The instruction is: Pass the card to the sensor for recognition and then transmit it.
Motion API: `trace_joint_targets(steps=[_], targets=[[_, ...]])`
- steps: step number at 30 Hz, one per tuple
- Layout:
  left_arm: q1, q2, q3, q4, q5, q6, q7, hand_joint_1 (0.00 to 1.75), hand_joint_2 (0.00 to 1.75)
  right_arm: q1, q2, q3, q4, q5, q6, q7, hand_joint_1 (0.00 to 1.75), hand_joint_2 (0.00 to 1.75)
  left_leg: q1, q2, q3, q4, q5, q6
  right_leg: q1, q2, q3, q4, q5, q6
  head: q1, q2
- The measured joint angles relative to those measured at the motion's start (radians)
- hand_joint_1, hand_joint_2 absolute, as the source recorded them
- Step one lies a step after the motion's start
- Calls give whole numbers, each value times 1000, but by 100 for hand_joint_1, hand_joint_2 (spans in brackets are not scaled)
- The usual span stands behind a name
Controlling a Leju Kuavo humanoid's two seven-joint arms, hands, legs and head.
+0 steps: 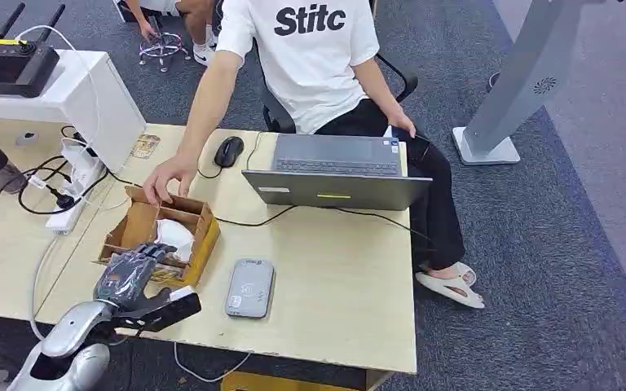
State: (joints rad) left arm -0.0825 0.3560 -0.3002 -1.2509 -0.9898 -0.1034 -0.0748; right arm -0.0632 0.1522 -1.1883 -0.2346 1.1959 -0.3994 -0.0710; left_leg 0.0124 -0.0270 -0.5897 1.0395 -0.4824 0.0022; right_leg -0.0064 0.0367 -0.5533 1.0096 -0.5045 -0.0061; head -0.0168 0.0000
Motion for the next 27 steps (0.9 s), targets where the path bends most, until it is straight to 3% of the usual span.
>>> trace_joint_targets(steps=[1, 6, 8, 9, 10, 11, 12, 13, 14, 21, 27], targets=[[3, 11, -2, -8, 18, -15, -1, 145, 175, 0, 0, 0, 0, 1, 0, 0, 0, 175, 0, 0, 0, 0, 0, 0, 0, 0, 0, 0, 0, 0, 0, 0], [2, 47, -3, -38, 66, -50, -3, 159, 175, 0, 0, 0, 0, 4, 0, -4, 0, 175, 0, 2, 0, 0, 0, 0, 0, 2, 0, 0, 0, 0, 1, 0], [2, 55, -3, -46, 70, -51, -3, 136, 175, 0, -1, 0, 0, 5, 0, -5, 0, 175, 0, 2, 0, 0, 0, 0, 0, 3, 0, 0, 0, 0, 0, 0], [1, 58, -3, -51, 72, -52, -3, 136, 175, 0, -1, 0, 0, 5, 0, -6, 0, 175, 0, 2, 0, 0, -1, 0, 0, 3, 0, 0, 0, 0, 1, 0], [-1, 62, -3, -54, 73, -52, -3, 93, 175, 0, -1, 0, 0, 6, 0, -6, 0, 175, 0, 2, 0, 0, -1, 0, 0, 3, 0, 0, 0, 0, 1, 0], [-1, 64, -3, -57, 74, -52, -2, 93, 175, 0, -1, 0, 0, 7, 0, -6, 0, 175, 0, 2, 0, 0, -1, 0, 0, 3, 0, 0, 0, 0, 1, 0], [-1, 66, -4, -63, 72, -50, 3, 68, 175, -1, -1, 0, 0, 7, 0, -6, 0, 175, 0, 2, 0, 0, -1, 0, 0, 3, 0, 0, 0, 0, 0, 0], [-1, 70, -5, -66, 59, -42, 13, 14, 175, 0, -1, 0, 0, 7, 0, -6, 0, 175, 0, 3, 0, 0, -1, 0, 0, 3, -1, 0, 0, 0, 0, 0], [-1, 72, -7, -68, 46, -35, 22, 3, 175, 0, -1, 0, 0, 7, 0, -6, 0, 175, 0, 3, 0, 0, -2, -1, 0, 3, -1, 0, 0, 0, 1, 0], [-13, 85, -34, -69, -101, 43, 92, 0, 175, -1, -1, 0, 0, 7, 0, -3, 0, 175, 0, 1, 0, 0, -1, -2, 0, 1, -1, 0, -1, -1, 1, 0], [-27, 85, -55, -67, -160, 62, 113, 0, 175, -1, -1, 0, 0, 7, 0, -2, 0, 175, 0, 1, 0, 0, -1, -2, 0, 2, 0, 1, 0, -1, 1, 0]])
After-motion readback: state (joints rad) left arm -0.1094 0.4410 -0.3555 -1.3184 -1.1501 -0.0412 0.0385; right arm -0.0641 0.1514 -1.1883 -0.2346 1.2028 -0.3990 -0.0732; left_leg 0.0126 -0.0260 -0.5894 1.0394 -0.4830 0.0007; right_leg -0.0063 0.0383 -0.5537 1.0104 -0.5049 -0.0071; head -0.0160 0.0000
